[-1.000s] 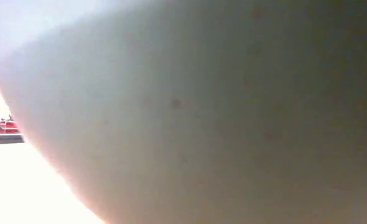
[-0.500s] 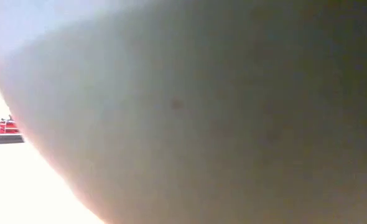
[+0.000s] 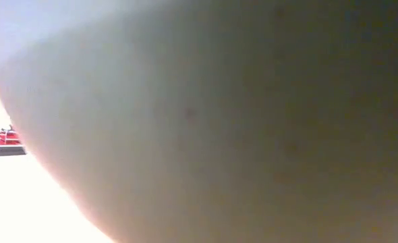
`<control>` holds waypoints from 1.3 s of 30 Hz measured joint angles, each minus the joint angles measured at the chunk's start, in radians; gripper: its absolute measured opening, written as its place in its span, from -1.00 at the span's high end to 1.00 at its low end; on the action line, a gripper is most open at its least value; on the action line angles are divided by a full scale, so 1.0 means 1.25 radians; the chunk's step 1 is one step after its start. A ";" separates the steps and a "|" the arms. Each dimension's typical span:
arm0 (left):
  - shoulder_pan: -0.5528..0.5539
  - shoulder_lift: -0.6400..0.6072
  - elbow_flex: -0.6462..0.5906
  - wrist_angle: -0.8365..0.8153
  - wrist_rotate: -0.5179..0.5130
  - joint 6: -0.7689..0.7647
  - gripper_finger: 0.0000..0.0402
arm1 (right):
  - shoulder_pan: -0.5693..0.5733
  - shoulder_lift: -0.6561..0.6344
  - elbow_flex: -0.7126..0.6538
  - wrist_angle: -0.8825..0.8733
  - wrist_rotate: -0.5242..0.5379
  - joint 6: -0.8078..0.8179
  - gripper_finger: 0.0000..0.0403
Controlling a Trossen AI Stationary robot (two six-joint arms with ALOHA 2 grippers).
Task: Nest bowls inside each other
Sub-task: Stack the blue bowl on the white bowl
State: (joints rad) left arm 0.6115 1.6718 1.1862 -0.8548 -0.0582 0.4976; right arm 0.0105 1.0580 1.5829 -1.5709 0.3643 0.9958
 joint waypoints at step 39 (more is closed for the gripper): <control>-0.048 0.049 0.039 -0.045 0.016 -0.170 0.99 | 0.000 0.000 0.001 0.000 -0.021 -0.029 -0.16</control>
State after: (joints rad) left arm 0.5519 1.7336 1.2352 -0.9110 -0.0380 0.2857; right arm 0.0105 1.0580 1.5837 -1.5708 0.3378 0.9602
